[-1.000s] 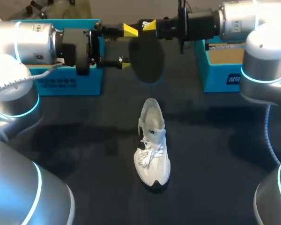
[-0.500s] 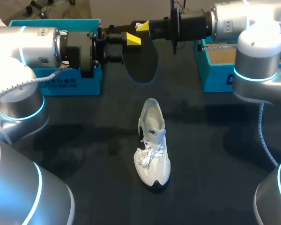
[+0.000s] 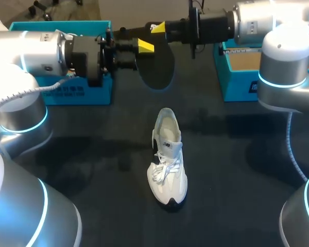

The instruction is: Take the shoe out of the shoebox, open the shoe tongue, remove and reinsert the insole, then place the shoe into the shoebox

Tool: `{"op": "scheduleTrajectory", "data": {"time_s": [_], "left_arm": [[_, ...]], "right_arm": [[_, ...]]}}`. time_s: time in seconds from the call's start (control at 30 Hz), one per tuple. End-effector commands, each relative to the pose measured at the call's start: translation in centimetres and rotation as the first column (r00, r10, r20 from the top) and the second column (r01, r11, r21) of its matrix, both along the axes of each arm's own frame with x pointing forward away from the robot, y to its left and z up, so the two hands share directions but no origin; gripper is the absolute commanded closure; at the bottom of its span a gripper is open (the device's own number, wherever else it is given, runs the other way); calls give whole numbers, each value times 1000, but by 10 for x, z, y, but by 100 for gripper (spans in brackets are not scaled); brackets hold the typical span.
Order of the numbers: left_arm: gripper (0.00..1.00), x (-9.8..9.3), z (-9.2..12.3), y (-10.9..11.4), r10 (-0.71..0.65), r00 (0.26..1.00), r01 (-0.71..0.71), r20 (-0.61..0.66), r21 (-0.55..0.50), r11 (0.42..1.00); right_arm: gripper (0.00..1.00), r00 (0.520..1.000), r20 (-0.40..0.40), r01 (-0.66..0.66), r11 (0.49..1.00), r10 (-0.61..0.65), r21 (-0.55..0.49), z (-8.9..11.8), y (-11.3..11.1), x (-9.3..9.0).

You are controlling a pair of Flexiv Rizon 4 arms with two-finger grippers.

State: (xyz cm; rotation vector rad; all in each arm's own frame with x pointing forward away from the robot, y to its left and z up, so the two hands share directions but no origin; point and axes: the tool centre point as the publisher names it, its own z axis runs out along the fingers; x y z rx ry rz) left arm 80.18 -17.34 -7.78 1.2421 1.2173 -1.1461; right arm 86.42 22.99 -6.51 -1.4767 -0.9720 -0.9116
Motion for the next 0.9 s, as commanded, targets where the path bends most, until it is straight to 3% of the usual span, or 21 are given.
{"op": "scheduleTrajectory", "data": {"time_s": [0.03,0.23,0.4,0.43,0.47,0.5,0.9], "left_arm": [[75,0,-1,-6,0,1000,0,1,-9,1000],[100,1,-2,-7,4,1000,-4,-10,-22,1000],[100,2,-1,-8,5,1000,-5,-12,-30,1000],[100,1,-1,-8,3,1000,-4,-12,-32,999],[100,1,0,-8,2,1000,-3,-11,-34,999],[100,0,0,-8,0,1000,0,-8,-37,999],[100,-3,-8,2,-18,1000,18,4,-19,1000]], "right_arm": [[100,1000,0,6,1000,-6,-1,0,2,0],[100,1000,-2,13,1000,-13,3,-1,2,-1],[100,999,17,34,999,-34,23,-3,2,-2],[87,999,22,36,999,-36,26,-3,2,-2],[36,999,24,44,999,-44,31,-3,1,-2],[0,999,25,47,999,-47,26,-2,0,-2],[0,988,149,47,999,-49,17,-1,-14,-10]]}}
